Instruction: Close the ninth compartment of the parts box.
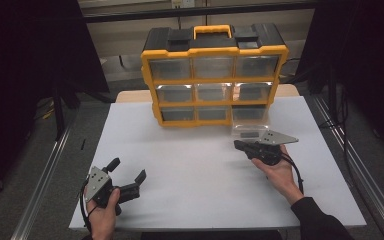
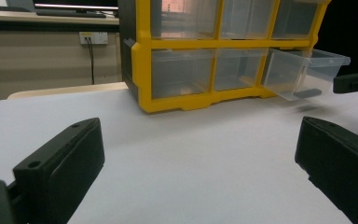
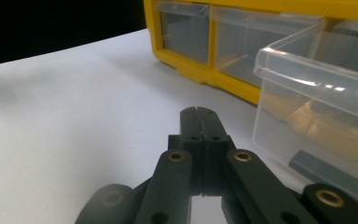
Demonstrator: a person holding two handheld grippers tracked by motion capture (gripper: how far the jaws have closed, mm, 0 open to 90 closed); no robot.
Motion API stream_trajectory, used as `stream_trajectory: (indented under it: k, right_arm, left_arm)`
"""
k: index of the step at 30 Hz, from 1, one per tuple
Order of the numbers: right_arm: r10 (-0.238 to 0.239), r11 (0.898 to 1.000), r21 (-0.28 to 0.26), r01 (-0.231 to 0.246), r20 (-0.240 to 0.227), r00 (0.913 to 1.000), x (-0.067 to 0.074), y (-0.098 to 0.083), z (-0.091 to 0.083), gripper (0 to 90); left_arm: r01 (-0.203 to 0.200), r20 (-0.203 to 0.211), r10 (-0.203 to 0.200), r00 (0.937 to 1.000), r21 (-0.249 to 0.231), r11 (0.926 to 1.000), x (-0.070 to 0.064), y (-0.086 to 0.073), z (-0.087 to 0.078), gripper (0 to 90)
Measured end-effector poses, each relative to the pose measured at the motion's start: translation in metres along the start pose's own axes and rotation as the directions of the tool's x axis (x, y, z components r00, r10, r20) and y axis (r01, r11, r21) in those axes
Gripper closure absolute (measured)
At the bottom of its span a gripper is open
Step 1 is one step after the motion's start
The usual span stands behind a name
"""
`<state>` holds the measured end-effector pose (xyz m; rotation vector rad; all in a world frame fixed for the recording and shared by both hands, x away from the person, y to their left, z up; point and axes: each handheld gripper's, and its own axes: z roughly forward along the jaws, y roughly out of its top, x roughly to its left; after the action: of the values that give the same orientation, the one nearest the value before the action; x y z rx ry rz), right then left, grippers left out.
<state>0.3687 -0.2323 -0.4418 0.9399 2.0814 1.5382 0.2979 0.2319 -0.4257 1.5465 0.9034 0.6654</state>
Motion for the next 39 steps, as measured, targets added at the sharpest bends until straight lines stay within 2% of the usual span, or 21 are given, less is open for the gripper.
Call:
stream_trajectory:
  k: [3, 5, 9, 11, 16, 20, 26, 39]
  right_arm:
    - [-0.003, 1.0, 0.014, 0.003, 0.0, 1.0, -0.002, -0.001, 0.003, 90.0]
    - [-0.026, 0.999, 0.035, 0.025, 0.007, 0.9996, -0.003, 0.001, 0.004, 90.0]
    - [-0.021, 1.0, 0.013, 0.021, 0.017, 0.9996, -0.007, 0.01, 0.006, 90.0]
    - [-0.037, 0.999, 0.019, 0.036, 0.02, 0.9991, -0.008, 0.011, 0.007, 90.0]
    - [-0.042, 0.999, 0.034, 0.04, 0.053, 0.9977, -0.014, 0.007, 0.01, 90.0]
    - [-0.028, 0.999, 0.04, 0.025, 0.073, 0.9969, -0.019, 0.006, 0.01, 90.0]
    - [-0.043, 0.998, 0.052, 0.039, 0.092, 0.9948, -0.022, 0.007, 0.012, 90.0]
    - [-0.036, 0.998, 0.06, 0.027, 0.15, 0.988, -0.031, 0.004, 0.013, 90.0]
  left_arm:
    - [-0.001, -0.001, 0.001, 1.0, 0.001, 1.0, 0.0, 0.0, 0.0, 1.5]
    - [0.005, -0.001, -0.005, 1.0, -0.002, 1.0, 0.0, 0.0, 0.0, 1.5]
    - [0.005, 0.0, -0.005, 1.0, -0.005, 1.0, 0.0, 0.0, 0.0, 1.5]
    - [0.0, -0.002, 0.0, 1.0, 0.0, 1.0, 0.001, 0.0, 0.0, 1.5]
    - [0.006, -0.001, -0.006, 1.0, -0.003, 1.0, 0.0, 0.0, 0.0, 1.5]
    - [0.004, -0.002, -0.004, 1.0, -0.001, 1.0, 0.0, 0.0, 0.0, 1.5]
    - [0.006, -0.003, -0.006, 1.0, -0.003, 1.0, 0.001, 0.0, 0.0, 1.5]
    - [0.007, -0.001, -0.007, 1.0, -0.003, 1.0, 0.001, 0.0, 0.0, 1.5]
